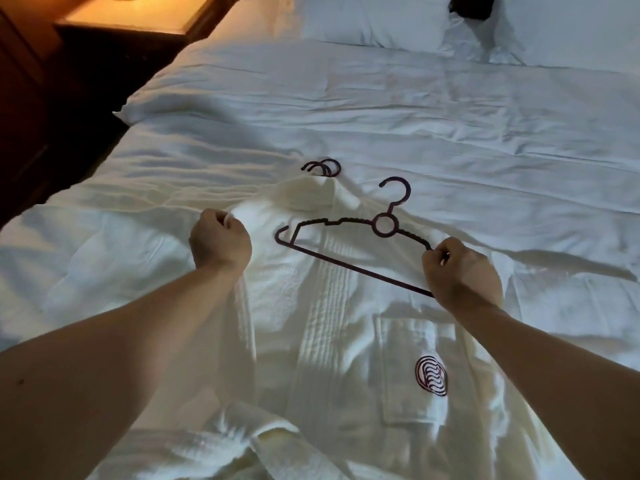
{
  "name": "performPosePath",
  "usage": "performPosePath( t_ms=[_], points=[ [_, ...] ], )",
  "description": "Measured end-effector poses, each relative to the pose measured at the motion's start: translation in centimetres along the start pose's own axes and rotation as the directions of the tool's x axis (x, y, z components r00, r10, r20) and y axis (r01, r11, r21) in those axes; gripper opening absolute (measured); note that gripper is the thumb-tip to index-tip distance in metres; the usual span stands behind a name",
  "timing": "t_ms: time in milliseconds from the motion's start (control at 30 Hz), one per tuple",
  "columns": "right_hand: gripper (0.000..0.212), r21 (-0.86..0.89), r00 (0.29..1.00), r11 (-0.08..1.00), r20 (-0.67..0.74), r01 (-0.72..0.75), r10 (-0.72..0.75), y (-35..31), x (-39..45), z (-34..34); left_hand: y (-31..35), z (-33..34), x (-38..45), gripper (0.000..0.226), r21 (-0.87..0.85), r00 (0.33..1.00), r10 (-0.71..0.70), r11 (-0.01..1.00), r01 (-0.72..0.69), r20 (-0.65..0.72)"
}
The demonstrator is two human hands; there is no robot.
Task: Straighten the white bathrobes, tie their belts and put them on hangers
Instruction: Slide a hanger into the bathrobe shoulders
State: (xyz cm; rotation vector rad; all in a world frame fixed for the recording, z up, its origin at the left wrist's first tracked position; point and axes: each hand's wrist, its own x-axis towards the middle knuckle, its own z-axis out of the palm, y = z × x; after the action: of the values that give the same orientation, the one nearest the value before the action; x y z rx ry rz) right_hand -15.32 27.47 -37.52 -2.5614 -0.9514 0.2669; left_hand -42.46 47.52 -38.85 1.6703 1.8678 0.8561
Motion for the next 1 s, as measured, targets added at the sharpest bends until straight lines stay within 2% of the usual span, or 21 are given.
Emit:
performPosePath(
  t_ms=[67,167,233,300,333,400,433,500,567,633,667,700,767,833,900,1000],
  points=[
    [0.022,0.013,1.0,1.0,0.027,0.009,-0.01,-0.6,0.0,0.5,-0.1,0.6,-0.3,0.014,0.011,0.985,0.158,0.987,-0.159,0.074],
    [0.02,0.099,0.993,0.993,0.09,0.068,-0.077,-3.5,0.2,2.0,-0.2,1.5,-1.2,0.008,-0.001,0.909,0.358,0.931,-0.366,0.214],
    [0.02,0.192,0.975,0.971,0.144,0.142,-0.171,-6.5,0.4,3.1,-0.2,1.7,-1.6,0.018,0.065,0.842,0.444,0.873,-0.484,0.307],
    [0.02,0.259,0.948,0.949,0.211,0.179,-0.237,-9.5,1.1,4.3,-0.7,1.6,-1.5,0.04,0.233,0.694,0.568,0.674,-0.701,0.442],
    [0.02,0.297,0.935,0.94,0.253,0.17,-0.249,-10.5,1.5,4.7,-0.9,1.6,-1.5,0.045,0.257,0.607,0.607,0.566,-0.783,0.513],
    [0.023,0.396,0.904,0.915,0.357,0.081,-0.234,-11.6,2.5,5.2,-1.3,1.5,-1.2,0.034,0.224,0.474,0.642,0.434,-0.873,0.602],
    [0.026,0.441,0.88,0.897,0.415,0.027,-0.23,-11.8,2.9,5.2,-1.5,1.5,-1.0,0.023,0.219,0.444,0.661,0.398,-0.891,0.605],
    [0.035,0.474,0.818,0.88,0.508,-0.006,-0.268,-11.6,3.5,5.3,-1.9,1.3,-0.7,0.011,0.233,0.441,0.68,0.379,-0.895,0.586],
    [0.054,0.391,0.754,0.916,0.575,0.086,-0.316,-11.1,4.3,5.6,-2.2,1.1,-0.5,0.014,0.247,0.462,0.682,0.394,-0.885,0.567],
    [0.074,0.144,0.697,0.936,0.633,0.32,-0.336,-11.2,5.1,5.7,-2.6,1.0,-0.5,0.016,0.243,0.458,0.707,0.391,-0.888,0.538],
    [0.078,-0.019,0.673,0.874,0.647,0.485,-0.359,-11.4,5.4,5.5,-2.9,1.0,-0.6,0.016,0.234,0.461,0.718,0.399,-0.886,0.522],
    [0.076,-0.161,0.645,0.755,0.648,0.635,-0.405,-11.8,5.7,5.2,-3.2,1.0,-0.7,0.016,0.227,0.468,0.726,0.411,-0.883,0.503],
    [0.057,-0.315,0.602,0.549,0.636,0.774,-0.483,-11.9,6.1,4.5,-3.8,1.2,-0.9,0.018,0.216,0.492,0.736,0.445,-0.869,0.464],
    [0.035,-0.324,0.618,0.551,0.594,0.769,-0.515,-10.9,6.1,4.0,-4.2,1.4,-1.1,0.018,0.217,0.503,0.752,0.454,-0.864,0.427],
    [0.022,-0.283,0.643,0.587,0.471,0.759,-0.604,-8.5,5.5,4.1,-4.3,1.6,-1.2,0.018,0.215,0.509,0.761,0.462,-0.861,0.402],
    [0.024,-0.265,0.589,0.53,0.26,0.806,-0.765,-4.7,4.7,4.1,-4.3,1.7,-1.3,0.026,0.217,0.542,0.753,0.497,-0.84,0.373]
  ],
)
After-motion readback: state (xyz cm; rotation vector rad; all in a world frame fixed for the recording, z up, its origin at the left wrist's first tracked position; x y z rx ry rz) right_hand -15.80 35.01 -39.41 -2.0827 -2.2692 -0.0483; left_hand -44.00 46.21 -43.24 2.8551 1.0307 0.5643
